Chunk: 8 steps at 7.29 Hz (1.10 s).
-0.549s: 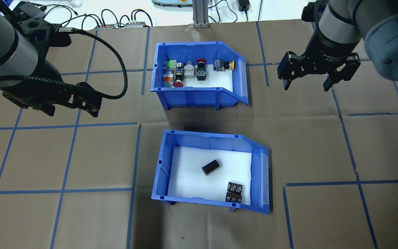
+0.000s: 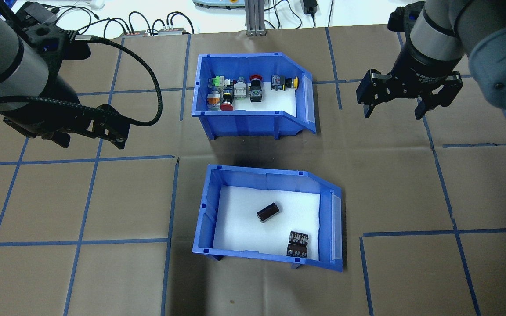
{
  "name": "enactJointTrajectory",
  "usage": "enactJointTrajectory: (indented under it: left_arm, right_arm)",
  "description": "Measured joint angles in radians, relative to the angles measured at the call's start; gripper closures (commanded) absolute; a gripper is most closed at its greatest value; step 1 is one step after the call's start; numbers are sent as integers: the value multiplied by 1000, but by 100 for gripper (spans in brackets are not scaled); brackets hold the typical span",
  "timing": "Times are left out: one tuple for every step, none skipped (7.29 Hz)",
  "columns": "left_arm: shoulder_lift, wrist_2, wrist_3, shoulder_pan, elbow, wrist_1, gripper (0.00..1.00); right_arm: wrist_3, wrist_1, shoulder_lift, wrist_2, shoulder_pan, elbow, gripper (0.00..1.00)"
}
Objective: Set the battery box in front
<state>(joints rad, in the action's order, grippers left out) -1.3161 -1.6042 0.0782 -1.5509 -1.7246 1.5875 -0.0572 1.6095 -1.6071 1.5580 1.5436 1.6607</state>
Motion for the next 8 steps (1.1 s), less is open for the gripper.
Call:
enactJointTrajectory:
  left_arm:
    - [0,0,0,0,-1,0,1]
    - [-1,0,0,0,-1,1,1]
    - [-1,0,0,0,-1,1,1]
    - [-1,0,0,0,-1,1,1]
    - [-1,1,0,0,-1,0,1]
    - [-2,1,-1,0,-2,0,1]
    - [-1,0,-1,0,-4,-1,1]
    - [1,3,-9,1,-14,-2,1]
  right_arm:
    - [2,0,0,4,0,0,0]
    - [4,-2,1,17,1,-2,0]
    - [5,-7,2,35,2,-7,0]
    - [5,-14,2,45,3,-11,0]
    - [24,-15,4,47,5,-12,0]
    - [89,-8,10,47,8,-16,0]
    - [192,-1,24,45,11,-28,0]
    - [292,4,47,40,13,-47,0]
